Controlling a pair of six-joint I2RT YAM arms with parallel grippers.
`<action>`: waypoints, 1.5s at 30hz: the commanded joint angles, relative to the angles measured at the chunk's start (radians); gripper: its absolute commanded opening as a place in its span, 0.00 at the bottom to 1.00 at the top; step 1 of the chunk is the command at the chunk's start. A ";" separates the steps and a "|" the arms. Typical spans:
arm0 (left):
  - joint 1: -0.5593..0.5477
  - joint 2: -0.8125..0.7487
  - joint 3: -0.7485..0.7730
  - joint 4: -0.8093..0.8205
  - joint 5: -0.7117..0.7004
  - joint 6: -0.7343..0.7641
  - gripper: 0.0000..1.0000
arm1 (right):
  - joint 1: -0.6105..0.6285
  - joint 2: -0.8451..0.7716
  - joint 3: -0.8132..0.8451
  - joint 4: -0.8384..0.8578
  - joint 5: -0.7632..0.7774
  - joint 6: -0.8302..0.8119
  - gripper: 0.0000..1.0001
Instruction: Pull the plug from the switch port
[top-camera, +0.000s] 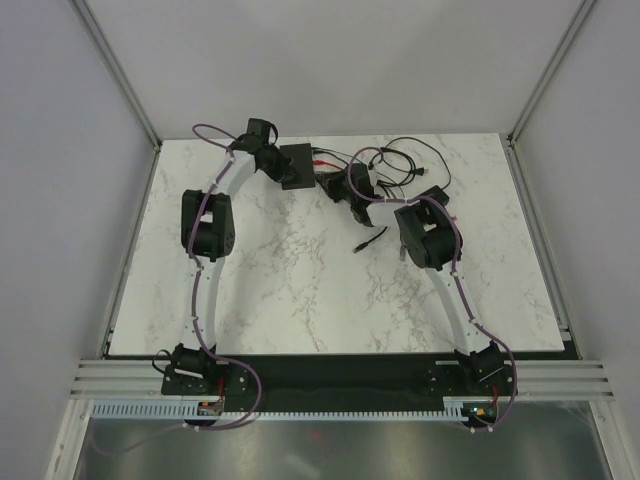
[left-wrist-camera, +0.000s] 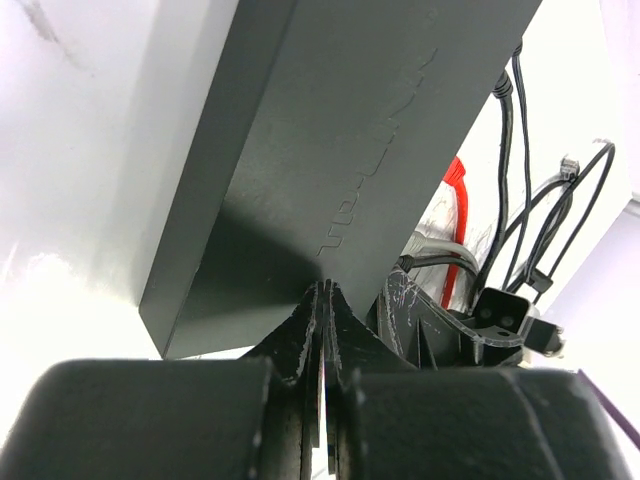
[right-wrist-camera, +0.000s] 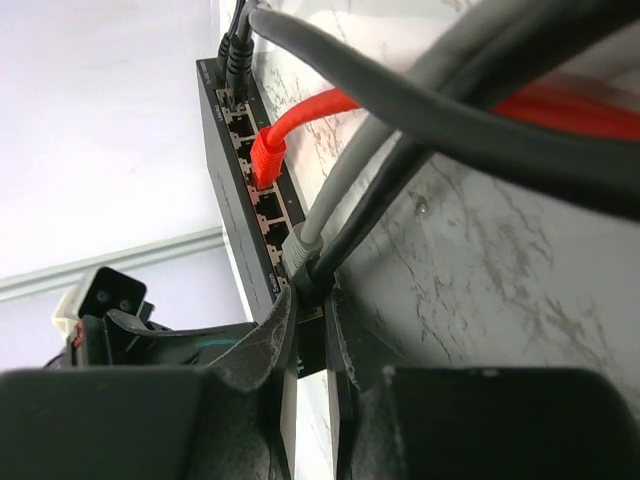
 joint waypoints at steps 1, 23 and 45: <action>0.011 0.074 -0.039 -0.156 -0.049 -0.026 0.02 | -0.023 0.022 -0.009 -0.100 0.155 0.049 0.00; 0.019 0.077 -0.033 -0.158 -0.041 -0.020 0.02 | -0.061 -0.062 -0.066 -0.237 0.165 -0.027 0.00; -0.004 -0.204 -0.266 -0.082 0.047 0.306 0.09 | -0.081 -0.412 -0.318 -0.245 -0.699 -0.282 0.00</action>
